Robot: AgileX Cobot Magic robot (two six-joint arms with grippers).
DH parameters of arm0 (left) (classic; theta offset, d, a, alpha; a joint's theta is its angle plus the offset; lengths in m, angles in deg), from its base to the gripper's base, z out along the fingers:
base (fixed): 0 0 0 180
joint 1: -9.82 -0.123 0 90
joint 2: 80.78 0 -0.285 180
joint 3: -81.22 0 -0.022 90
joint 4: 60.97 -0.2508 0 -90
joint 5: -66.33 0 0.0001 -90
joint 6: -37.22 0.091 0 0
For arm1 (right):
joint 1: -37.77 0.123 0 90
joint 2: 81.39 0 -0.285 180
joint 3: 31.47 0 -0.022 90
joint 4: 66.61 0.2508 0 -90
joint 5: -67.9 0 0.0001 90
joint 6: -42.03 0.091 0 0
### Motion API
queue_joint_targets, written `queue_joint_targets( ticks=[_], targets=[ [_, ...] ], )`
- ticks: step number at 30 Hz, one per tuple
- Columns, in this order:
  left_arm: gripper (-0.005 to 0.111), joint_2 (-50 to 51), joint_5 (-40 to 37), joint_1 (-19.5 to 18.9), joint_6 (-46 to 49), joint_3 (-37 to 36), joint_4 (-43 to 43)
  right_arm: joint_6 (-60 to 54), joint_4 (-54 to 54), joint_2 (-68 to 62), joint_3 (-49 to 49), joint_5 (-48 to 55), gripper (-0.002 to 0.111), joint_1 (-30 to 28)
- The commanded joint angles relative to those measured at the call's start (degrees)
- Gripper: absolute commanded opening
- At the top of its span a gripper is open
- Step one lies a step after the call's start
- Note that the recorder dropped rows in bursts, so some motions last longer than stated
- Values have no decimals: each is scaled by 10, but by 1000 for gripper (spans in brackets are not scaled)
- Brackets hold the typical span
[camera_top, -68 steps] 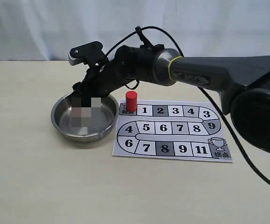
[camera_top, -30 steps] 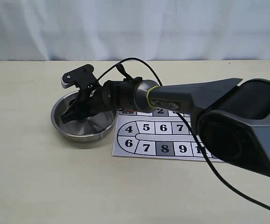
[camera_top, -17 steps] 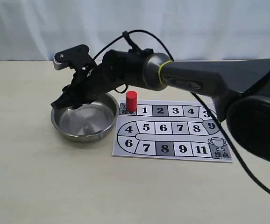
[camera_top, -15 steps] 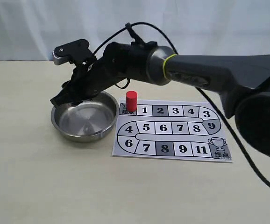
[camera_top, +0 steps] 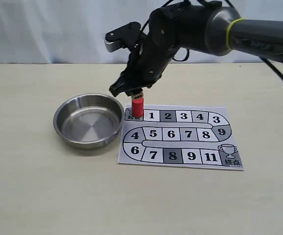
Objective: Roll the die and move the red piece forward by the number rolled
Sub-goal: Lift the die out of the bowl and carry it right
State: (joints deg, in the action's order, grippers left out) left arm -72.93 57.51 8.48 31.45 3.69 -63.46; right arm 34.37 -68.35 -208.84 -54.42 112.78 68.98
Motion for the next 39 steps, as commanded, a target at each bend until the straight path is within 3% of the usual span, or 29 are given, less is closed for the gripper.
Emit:
queue_joint_targets(
  ticks=[1,10,19,33,36,39],
  targets=[
    [0,-1,6,0,0,3,-1,8,-20,41,64,-13,4,-57],
    [0,-1,6,0,0,3,-1,8,-74,63,164,-34,4,-206],
    [0,-1,6,0,0,3,-1,86,-200,63,179,-33,4,-293],
    [0,-1,6,0,0,3,-1,97,-261,63,179,-5,4,-304],
    [0,-1,6,0,0,3,-1,80,-185,63,179,-5,4,-304],
    [0,-1,6,0,0,3,-1,-29,-74,63,179,3,5,-304]
  ],
)
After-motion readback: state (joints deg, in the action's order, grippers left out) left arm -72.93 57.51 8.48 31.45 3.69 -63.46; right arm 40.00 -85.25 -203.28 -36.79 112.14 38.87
